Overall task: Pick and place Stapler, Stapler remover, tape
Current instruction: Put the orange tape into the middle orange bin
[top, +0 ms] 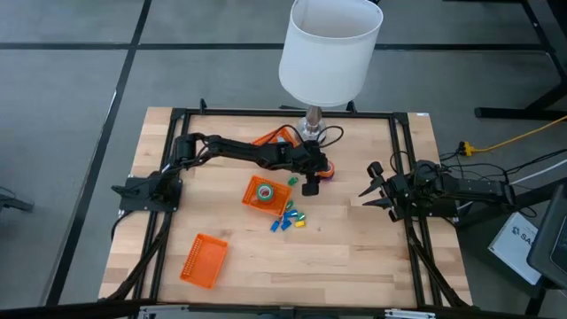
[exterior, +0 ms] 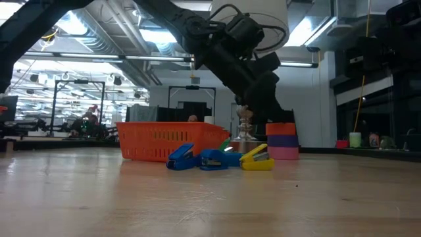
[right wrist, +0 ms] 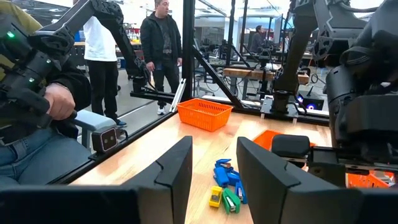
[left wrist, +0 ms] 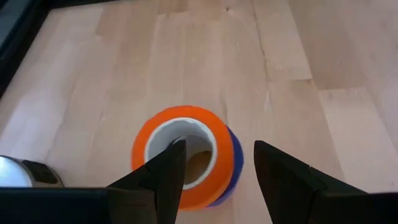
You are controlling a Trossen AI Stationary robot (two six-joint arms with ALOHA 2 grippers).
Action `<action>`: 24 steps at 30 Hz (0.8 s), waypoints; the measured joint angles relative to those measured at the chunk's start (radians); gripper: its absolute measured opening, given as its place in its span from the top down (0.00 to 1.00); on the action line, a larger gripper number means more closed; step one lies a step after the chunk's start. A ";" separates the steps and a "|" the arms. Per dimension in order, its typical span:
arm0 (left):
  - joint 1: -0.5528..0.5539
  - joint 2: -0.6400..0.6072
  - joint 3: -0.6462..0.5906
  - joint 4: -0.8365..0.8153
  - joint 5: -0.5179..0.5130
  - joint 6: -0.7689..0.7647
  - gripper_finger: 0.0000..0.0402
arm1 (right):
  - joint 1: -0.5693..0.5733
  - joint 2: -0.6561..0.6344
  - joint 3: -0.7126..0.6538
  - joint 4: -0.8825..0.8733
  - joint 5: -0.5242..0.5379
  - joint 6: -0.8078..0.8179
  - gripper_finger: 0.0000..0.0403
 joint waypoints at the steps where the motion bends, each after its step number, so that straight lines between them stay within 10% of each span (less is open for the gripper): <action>1: 0.003 0.000 0.000 -0.001 0.000 -0.002 0.54 | 0.000 0.000 0.000 0.000 0.000 0.000 0.68; 14: 0.011 0.024 0.002 -0.009 0.015 0.047 0.57 | 0.000 0.000 0.000 0.000 0.000 0.000 0.68; 24: 0.013 0.031 0.003 -0.017 0.072 0.073 0.84 | 0.000 0.000 0.000 0.000 0.000 0.000 0.68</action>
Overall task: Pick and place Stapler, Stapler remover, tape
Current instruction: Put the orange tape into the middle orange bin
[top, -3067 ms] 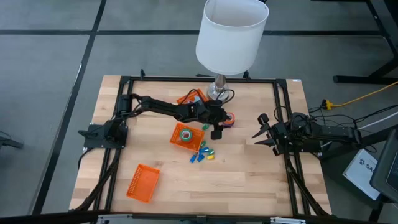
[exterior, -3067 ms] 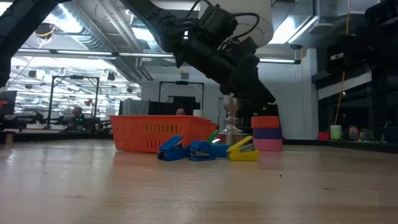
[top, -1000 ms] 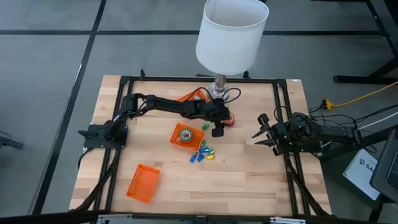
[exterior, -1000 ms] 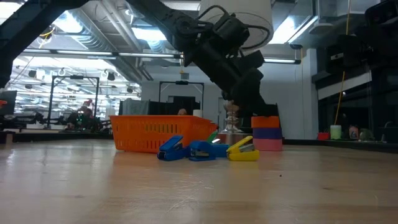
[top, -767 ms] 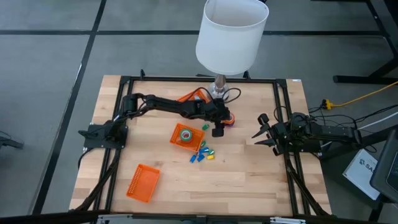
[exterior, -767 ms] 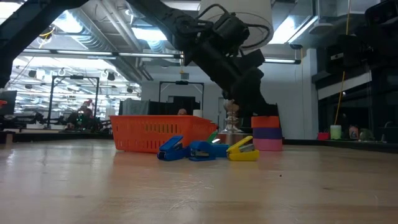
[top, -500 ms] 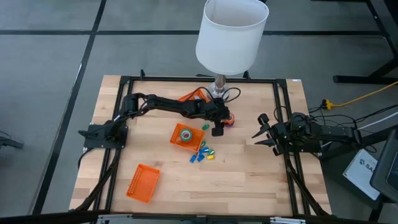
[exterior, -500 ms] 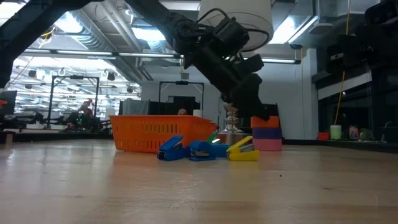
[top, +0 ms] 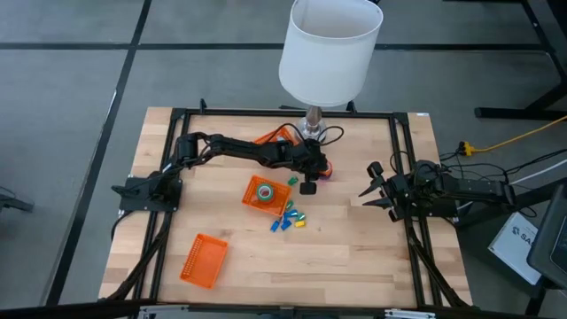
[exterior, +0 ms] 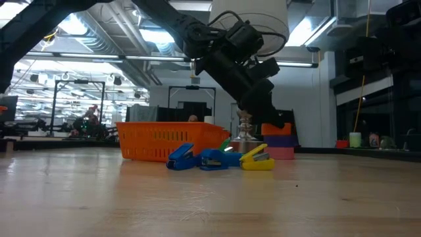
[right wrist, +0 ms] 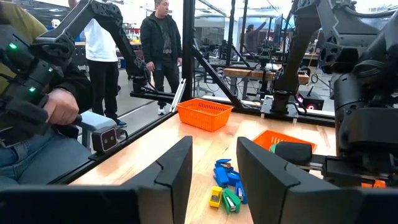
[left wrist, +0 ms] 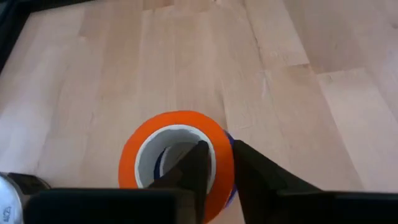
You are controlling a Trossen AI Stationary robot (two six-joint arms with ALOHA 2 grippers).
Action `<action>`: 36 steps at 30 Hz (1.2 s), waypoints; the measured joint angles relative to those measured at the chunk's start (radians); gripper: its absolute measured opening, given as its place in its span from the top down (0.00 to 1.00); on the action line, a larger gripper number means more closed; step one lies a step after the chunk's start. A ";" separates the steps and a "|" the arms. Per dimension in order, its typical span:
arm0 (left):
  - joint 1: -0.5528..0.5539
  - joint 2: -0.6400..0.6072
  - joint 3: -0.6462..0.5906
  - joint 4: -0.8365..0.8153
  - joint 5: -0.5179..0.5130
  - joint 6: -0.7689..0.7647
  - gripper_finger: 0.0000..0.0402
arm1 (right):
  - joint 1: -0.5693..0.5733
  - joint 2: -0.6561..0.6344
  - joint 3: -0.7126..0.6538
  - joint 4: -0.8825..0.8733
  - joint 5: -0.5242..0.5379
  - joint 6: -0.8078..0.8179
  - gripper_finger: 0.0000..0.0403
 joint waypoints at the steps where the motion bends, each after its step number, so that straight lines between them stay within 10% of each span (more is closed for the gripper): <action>1: 0.000 0.001 0.001 -0.002 0.001 0.005 0.87 | 0.000 0.000 0.000 0.000 0.000 0.000 0.68; 36: -0.006 -0.155 -0.005 0.028 -0.036 0.067 0.92 | 0.000 0.000 0.000 0.000 0.000 0.000 0.68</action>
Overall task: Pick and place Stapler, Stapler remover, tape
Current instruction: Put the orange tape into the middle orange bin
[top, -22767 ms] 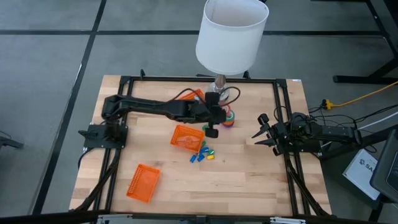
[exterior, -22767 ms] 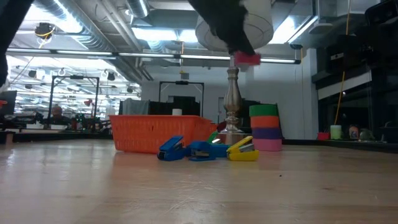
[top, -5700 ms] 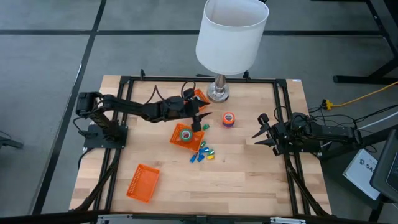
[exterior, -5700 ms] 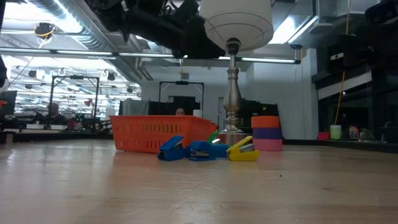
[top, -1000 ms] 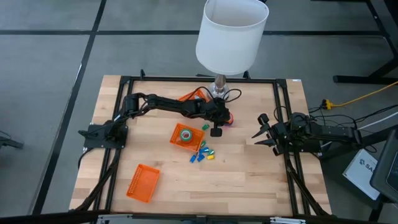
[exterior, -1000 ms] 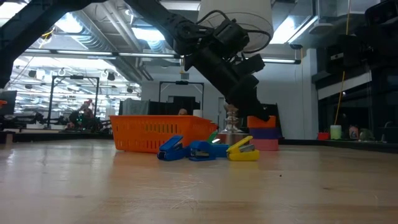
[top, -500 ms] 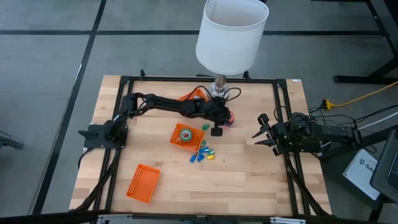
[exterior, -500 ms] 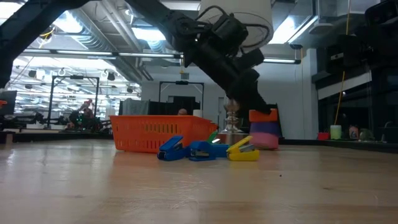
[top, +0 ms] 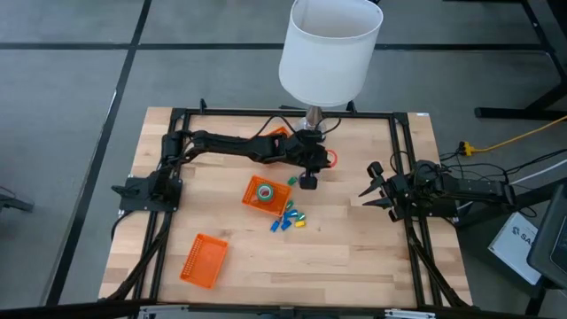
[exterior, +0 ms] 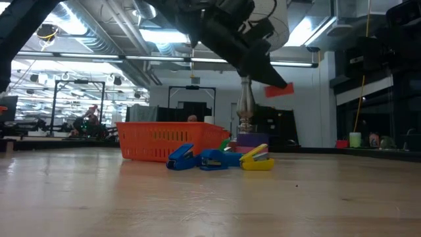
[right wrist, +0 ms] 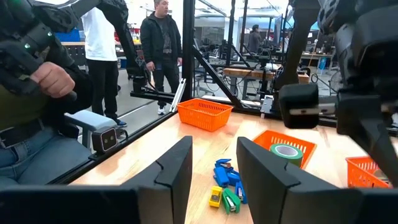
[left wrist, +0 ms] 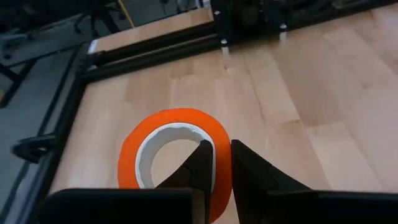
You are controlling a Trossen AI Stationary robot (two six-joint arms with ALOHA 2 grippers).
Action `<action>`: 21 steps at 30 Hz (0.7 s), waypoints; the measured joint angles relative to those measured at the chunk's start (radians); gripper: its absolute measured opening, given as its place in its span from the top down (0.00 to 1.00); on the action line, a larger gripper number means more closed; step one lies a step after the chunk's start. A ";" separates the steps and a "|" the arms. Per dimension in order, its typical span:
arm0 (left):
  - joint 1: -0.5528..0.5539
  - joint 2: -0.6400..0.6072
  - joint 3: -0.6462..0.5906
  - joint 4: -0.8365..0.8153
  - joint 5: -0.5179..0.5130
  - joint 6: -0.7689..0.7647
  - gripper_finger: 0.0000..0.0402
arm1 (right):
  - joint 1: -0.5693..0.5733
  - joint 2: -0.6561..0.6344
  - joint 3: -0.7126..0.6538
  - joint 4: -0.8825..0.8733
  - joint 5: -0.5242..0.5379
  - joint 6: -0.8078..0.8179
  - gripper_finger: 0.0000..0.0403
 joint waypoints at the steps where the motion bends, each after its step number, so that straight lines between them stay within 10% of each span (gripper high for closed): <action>1: 0.000 -0.004 0.000 -0.003 -0.012 0.000 0.92 | 0.000 0.000 0.000 0.000 0.000 0.000 0.68; 21: -0.041 -0.155 0.002 -0.308 -0.141 -0.060 0.92 | 0.000 0.000 0.000 0.001 0.000 0.000 0.68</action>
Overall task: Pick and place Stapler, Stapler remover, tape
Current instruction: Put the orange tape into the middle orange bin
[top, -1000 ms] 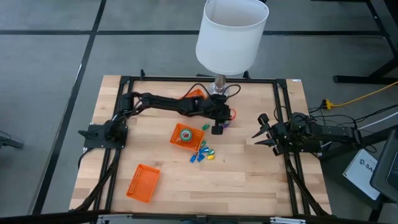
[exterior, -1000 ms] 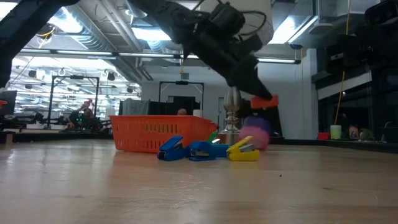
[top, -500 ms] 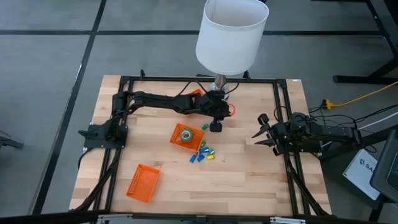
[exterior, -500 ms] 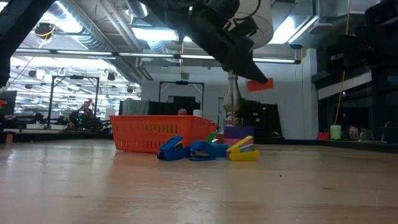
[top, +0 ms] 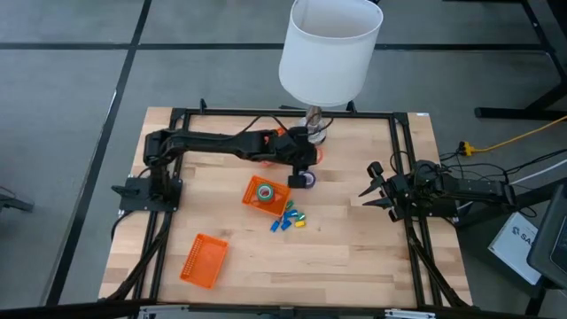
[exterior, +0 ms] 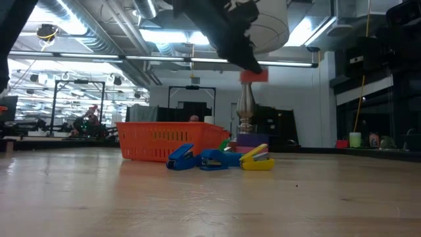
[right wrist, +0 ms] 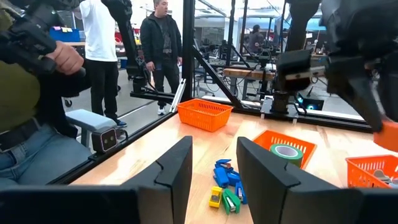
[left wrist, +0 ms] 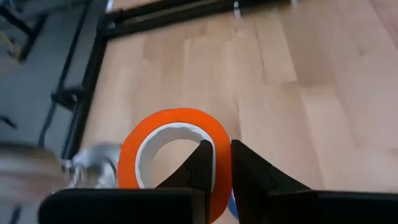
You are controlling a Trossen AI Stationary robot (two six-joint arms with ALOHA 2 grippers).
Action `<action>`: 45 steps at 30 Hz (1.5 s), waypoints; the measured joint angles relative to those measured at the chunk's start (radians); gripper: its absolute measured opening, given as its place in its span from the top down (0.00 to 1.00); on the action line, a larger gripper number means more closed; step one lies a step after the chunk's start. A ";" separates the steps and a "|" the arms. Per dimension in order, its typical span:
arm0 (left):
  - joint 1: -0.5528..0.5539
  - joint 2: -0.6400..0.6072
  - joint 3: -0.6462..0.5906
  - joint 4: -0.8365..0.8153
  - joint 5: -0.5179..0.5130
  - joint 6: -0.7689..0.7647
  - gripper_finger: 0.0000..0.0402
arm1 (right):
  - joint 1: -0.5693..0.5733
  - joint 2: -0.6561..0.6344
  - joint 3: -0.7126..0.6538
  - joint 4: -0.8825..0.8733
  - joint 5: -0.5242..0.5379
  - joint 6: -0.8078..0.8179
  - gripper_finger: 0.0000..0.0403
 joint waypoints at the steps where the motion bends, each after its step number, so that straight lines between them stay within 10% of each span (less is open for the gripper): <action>1: -0.006 -0.008 0.000 -0.028 -0.005 -0.016 0.92 | 0.000 0.000 0.000 0.000 0.000 0.000 0.68; 9: -0.089 -0.024 0.000 -0.180 -0.202 -0.114 0.92 | 0.000 0.000 0.000 -0.001 0.000 0.000 0.68; 45: -0.410 -0.378 -0.613 0.048 -0.330 -0.622 0.91 | 0.000 0.000 0.000 -0.001 0.000 0.000 0.68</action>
